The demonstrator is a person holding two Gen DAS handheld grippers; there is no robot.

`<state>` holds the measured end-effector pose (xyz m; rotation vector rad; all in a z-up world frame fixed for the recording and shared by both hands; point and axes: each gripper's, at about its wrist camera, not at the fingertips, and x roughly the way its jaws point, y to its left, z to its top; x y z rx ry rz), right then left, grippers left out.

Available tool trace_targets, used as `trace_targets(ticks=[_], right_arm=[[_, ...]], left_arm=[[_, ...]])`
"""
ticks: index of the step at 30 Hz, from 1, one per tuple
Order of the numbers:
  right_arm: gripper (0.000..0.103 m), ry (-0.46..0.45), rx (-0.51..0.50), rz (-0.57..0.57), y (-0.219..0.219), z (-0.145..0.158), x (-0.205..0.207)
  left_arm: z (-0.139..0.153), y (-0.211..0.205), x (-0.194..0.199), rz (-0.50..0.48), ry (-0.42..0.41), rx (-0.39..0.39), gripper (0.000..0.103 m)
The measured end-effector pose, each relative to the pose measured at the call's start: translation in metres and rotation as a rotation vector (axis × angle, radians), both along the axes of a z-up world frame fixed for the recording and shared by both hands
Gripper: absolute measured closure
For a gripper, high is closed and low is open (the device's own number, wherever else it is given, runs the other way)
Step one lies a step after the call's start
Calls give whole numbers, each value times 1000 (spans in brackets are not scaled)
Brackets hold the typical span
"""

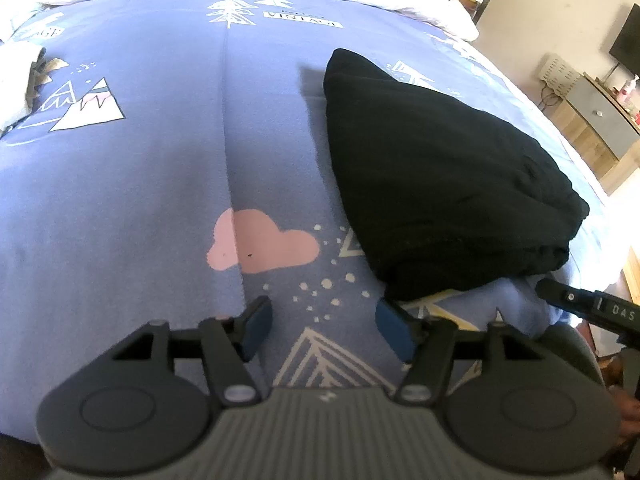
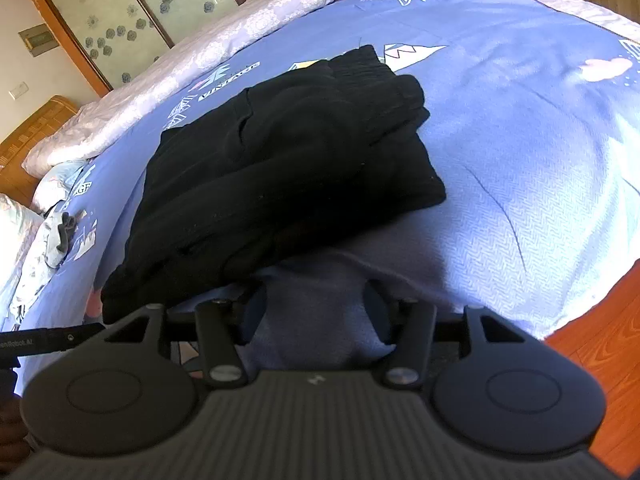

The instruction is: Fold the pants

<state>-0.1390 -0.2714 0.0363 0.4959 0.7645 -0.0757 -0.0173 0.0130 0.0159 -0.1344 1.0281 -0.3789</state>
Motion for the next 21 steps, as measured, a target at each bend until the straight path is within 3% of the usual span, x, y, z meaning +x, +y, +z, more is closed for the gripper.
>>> trace_targets(ticks=[21], right_arm=[[43, -2, 3, 1, 1, 0, 0]], left_arm=[[-1, -3, -1, -24, -8, 2, 33]])
